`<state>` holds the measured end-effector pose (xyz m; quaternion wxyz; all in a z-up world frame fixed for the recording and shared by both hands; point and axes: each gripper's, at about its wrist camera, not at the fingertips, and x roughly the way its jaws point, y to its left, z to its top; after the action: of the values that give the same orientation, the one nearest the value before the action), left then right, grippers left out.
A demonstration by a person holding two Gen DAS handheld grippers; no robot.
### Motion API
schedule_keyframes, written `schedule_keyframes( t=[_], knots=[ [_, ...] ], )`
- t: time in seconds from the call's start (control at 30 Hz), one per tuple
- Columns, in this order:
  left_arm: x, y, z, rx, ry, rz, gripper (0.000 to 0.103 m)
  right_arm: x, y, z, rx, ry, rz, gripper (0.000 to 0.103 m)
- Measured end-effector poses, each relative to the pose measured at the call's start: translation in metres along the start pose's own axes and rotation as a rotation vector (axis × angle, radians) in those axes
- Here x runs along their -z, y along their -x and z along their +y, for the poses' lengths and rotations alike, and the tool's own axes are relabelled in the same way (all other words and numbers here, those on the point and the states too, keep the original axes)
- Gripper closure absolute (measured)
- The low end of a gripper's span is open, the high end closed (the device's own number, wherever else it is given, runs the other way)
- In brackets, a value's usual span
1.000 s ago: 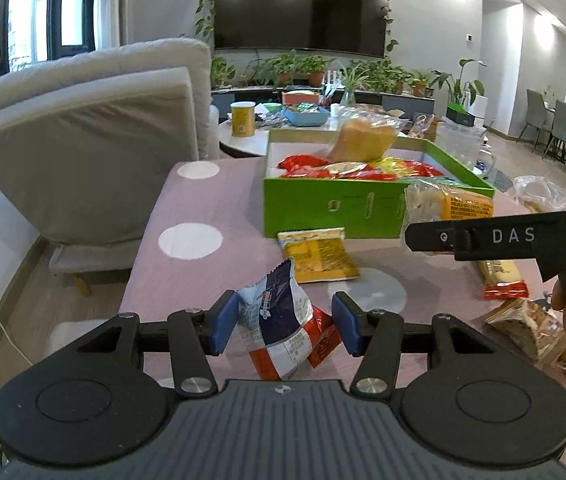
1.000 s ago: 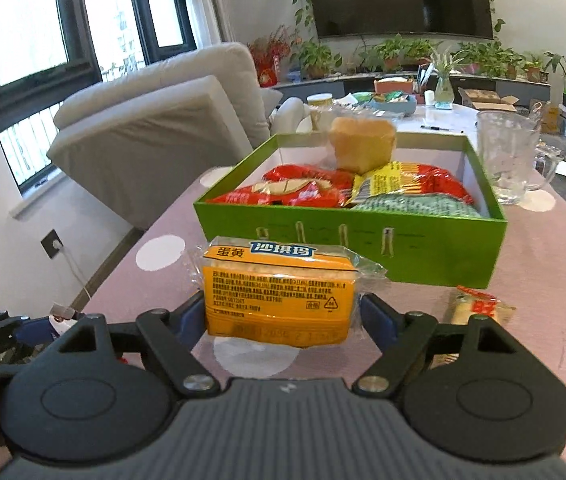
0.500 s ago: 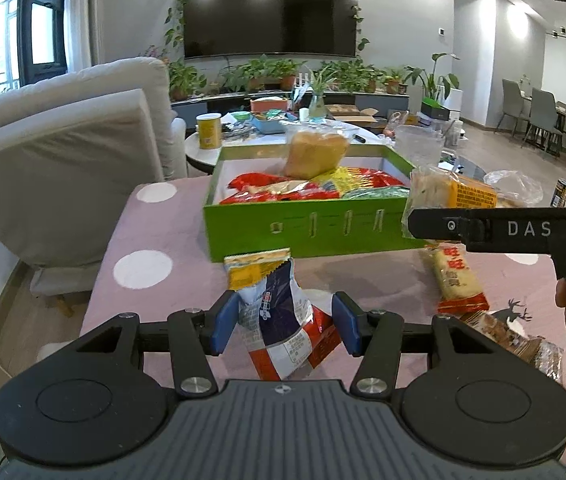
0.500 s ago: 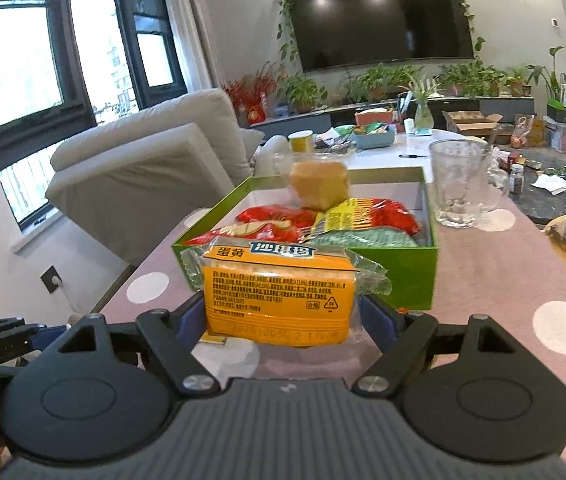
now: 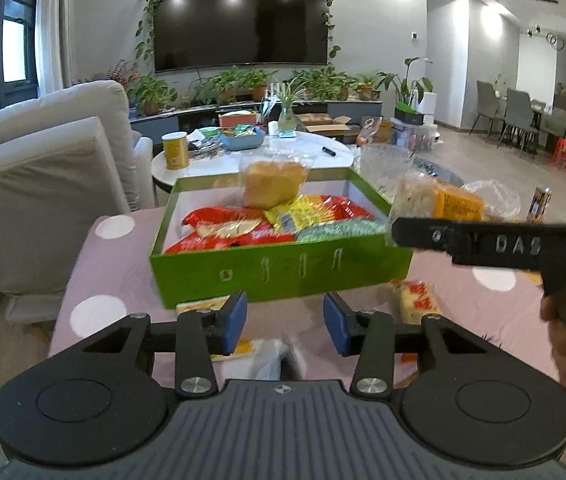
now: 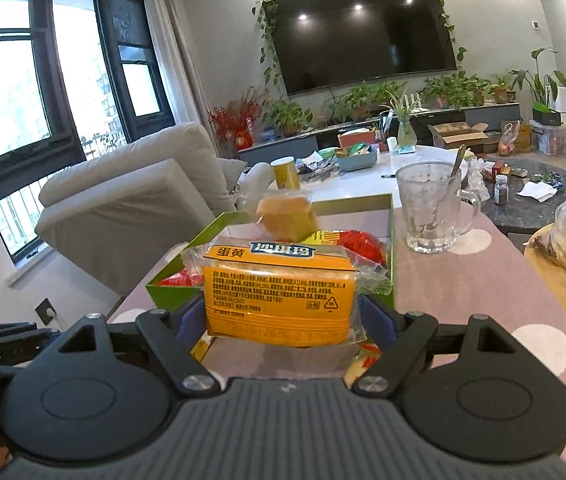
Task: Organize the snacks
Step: 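Carry the cheese packet over the green box while the left gripper lifts the blue-and-red bag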
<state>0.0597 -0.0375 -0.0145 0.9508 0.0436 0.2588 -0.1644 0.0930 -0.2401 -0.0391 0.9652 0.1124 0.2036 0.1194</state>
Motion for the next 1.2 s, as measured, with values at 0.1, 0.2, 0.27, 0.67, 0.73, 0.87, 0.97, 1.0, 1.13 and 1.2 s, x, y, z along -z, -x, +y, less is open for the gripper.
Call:
schedule_keyframes(
  t=[0.1, 0.2, 0.27, 0.67, 0.73, 0.87, 0.97, 1.0, 1.13, 1.2],
  knots=[
    [-0.003, -0.007, -0.003, -0.006, -0.004, 0.001, 0.063, 0.000, -0.001, -0.004, -0.002, -0.012, 0.000, 0.045],
    [0.000, -0.010, 0.000, -0.029, 0.011, 0.011, 0.057, 0.003, -0.002, -0.010, 0.002, -0.024, 0.009, 0.045],
    [0.005, -0.011, 0.007, -0.057, 0.054, 0.030, 0.046, 0.004, -0.003, -0.013, 0.005, -0.032, 0.016, 0.045],
    [0.049, -0.026, 0.015, -0.089, 0.052, 0.177, 0.027, 0.005, -0.005, -0.013, 0.005, -0.033, 0.034, 0.045],
    [0.048, -0.032, 0.012, -0.072, 0.065, 0.181, 0.027, 0.005, -0.005, -0.011, 0.006, -0.029, 0.039, 0.045],
    [0.047, -0.045, 0.009, -0.051, 0.086, 0.200, 0.053, 0.006, -0.006, -0.010, 0.007, -0.021, 0.046, 0.045],
    [0.051, -0.049, 0.009, -0.034, 0.078, 0.218, 0.061, 0.007, -0.006, -0.009, 0.006, -0.018, 0.049, 0.045],
    [0.051, -0.047, 0.008, -0.033, 0.065, 0.217, 0.062, 0.007, -0.006, -0.009, 0.006, -0.017, 0.050, 0.045],
    [0.048, -0.038, 0.010, -0.029, 0.070, 0.204, 0.063, 0.008, -0.005, -0.008, 0.007, -0.020, 0.052, 0.045],
    [0.045, -0.034, 0.010, -0.030, 0.066, 0.186, 0.063, 0.007, -0.005, -0.007, 0.005, -0.016, 0.048, 0.045]
  ],
)
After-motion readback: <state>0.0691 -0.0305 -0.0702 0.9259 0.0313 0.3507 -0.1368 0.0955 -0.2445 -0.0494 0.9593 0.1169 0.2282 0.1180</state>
